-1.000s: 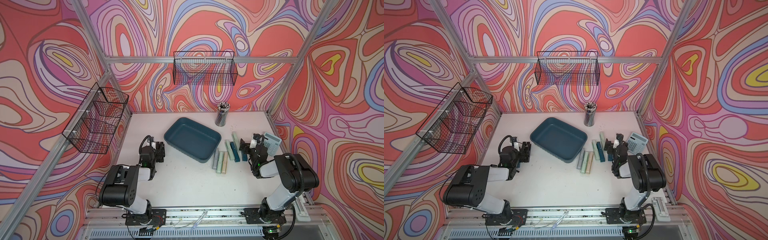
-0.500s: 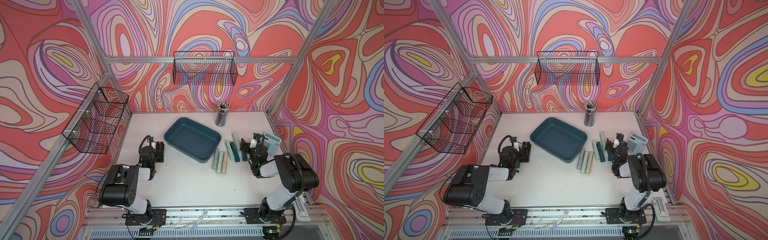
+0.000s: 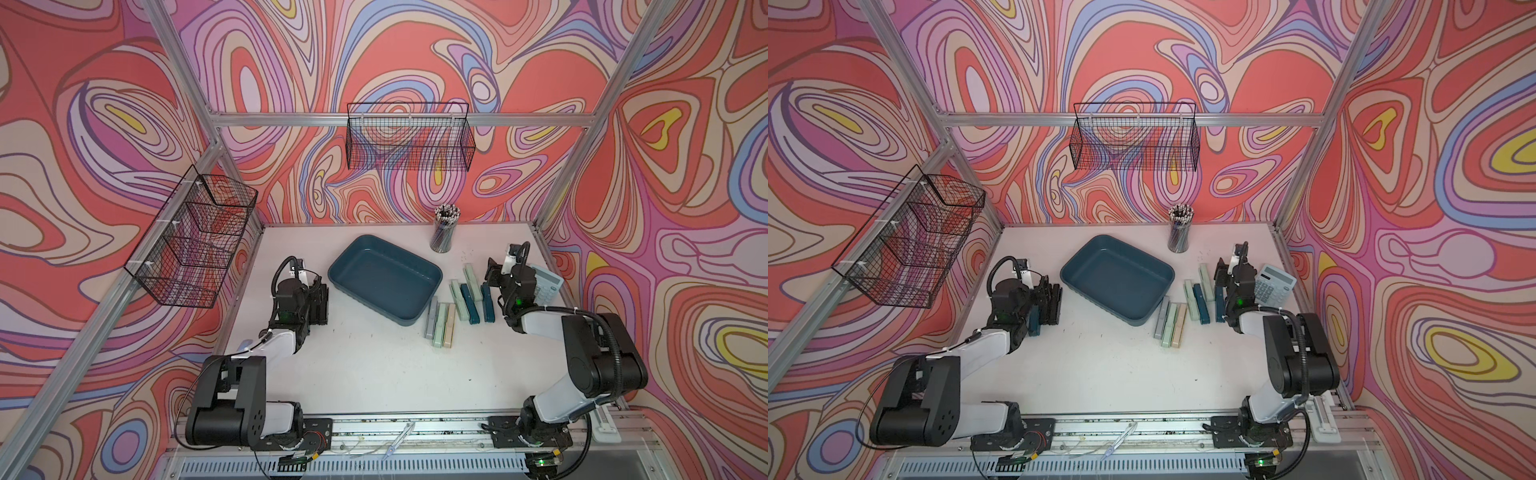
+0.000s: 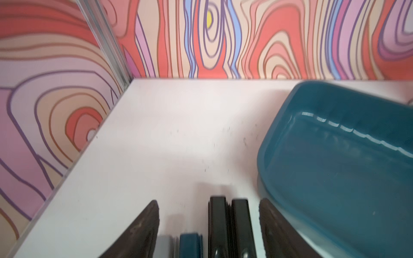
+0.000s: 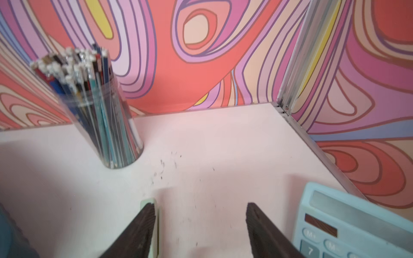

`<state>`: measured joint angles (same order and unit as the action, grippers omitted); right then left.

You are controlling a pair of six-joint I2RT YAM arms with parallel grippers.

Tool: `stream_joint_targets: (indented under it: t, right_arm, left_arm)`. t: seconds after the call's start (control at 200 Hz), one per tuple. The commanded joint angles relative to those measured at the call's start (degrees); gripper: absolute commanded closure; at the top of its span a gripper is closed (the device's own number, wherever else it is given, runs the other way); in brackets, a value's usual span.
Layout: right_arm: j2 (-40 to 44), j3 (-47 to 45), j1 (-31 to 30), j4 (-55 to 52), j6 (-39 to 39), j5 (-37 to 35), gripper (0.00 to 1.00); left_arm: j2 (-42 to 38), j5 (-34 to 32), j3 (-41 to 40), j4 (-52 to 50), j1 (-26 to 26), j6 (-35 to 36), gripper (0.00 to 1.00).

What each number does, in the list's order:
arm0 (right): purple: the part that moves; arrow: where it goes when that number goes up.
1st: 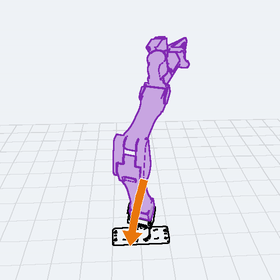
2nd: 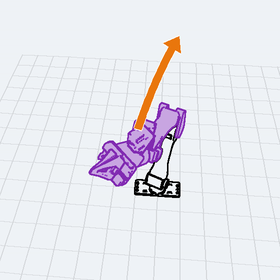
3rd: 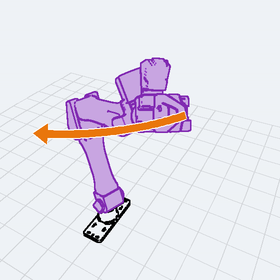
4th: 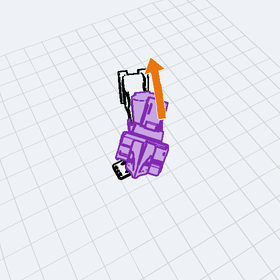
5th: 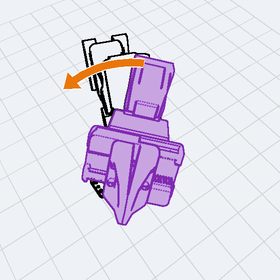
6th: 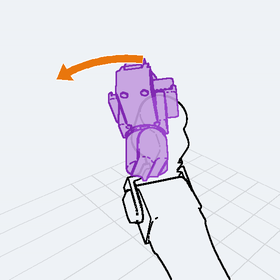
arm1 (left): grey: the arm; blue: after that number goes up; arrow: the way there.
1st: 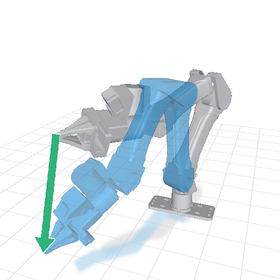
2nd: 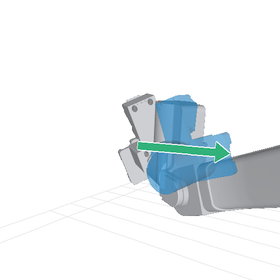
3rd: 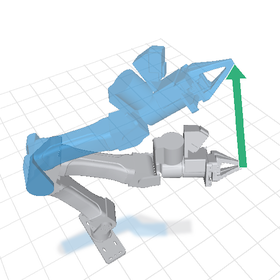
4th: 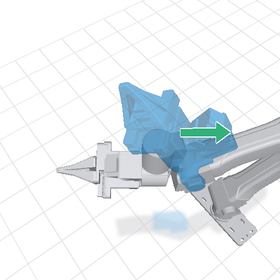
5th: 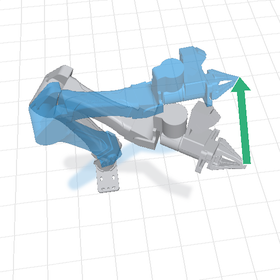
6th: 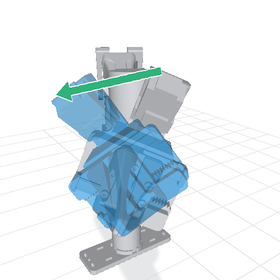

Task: Put the pruning pliers into the storage box
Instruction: Adjust the storage box at the center of the board.

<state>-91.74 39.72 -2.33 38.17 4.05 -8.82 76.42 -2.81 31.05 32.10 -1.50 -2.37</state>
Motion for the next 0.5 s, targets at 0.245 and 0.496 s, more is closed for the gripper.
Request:
stream_joint_targets:
  t: [0.245, 0.496]
  right_arm:
    - [-0.76, 14.41, -3.12, -31.69, 8.72, -0.58, 0.39]
    - [-1.36, 15.21, -5.99, -36.47, 11.15, 1.51, 0.39]
  left_arm:
    - [11.52, 14.64, 29.02, -30.06, -0.08, -3.49, 0.34]
    - [27.33, 21.25, 46.64, -43.43, -0.56, -0.37, 0.40]
